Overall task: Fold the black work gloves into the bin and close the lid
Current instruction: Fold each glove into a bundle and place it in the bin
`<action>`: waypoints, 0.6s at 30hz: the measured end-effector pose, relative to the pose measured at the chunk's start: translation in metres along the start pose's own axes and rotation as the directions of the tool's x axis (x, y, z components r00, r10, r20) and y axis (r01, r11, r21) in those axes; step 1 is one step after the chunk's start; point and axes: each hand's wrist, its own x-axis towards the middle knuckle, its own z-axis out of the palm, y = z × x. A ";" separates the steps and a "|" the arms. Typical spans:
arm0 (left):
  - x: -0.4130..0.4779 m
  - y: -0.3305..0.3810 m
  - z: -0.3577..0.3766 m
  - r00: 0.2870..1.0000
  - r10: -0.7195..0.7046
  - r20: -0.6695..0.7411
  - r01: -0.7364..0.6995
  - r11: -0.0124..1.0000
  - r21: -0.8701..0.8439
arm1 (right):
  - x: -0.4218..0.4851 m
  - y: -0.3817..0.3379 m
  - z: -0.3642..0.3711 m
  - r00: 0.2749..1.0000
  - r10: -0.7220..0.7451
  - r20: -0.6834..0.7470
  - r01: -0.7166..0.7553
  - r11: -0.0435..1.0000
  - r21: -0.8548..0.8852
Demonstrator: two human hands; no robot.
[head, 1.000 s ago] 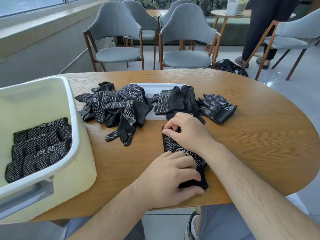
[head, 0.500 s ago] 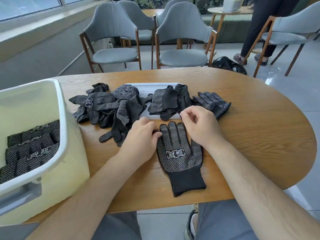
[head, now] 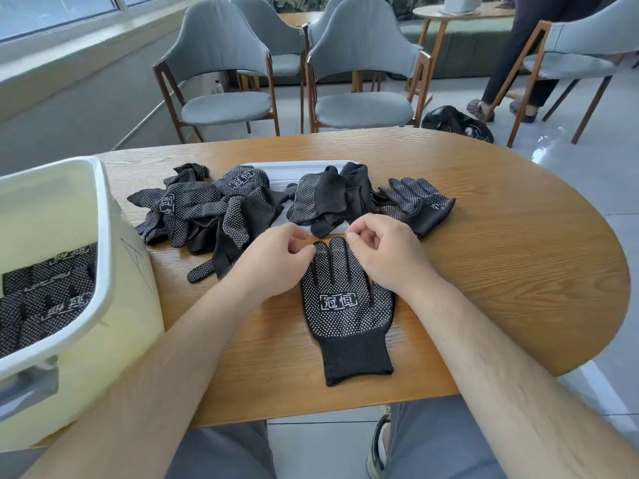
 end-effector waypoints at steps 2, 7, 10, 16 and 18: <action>0.005 0.003 0.006 0.999 0.049 -0.006 -0.049 0.998 0.027 | 0.001 0.000 0.000 1.000 0.002 -0.001 -0.002 1.000 -0.009; 0.010 0.004 0.017 0.993 0.100 -0.066 -0.098 0.995 0.034 | 0.003 0.005 0.005 1.000 0.006 -0.024 -0.006 1.000 -0.020; 0.008 0.002 0.023 0.985 0.116 -0.130 -0.114 0.993 0.025 | 0.007 0.006 0.008 1.000 0.004 -0.005 -0.004 0.998 -0.060; 0.002 0.001 0.029 0.972 0.115 -0.207 -0.144 0.981 -0.131 | 0.010 0.002 0.011 0.997 -0.044 0.067 0.051 0.993 -0.104; 0.000 0.001 0.028 0.973 0.109 -0.205 -0.150 0.970 -0.194 | 0.010 0.001 0.011 0.995 -0.069 0.073 0.075 0.994 -0.079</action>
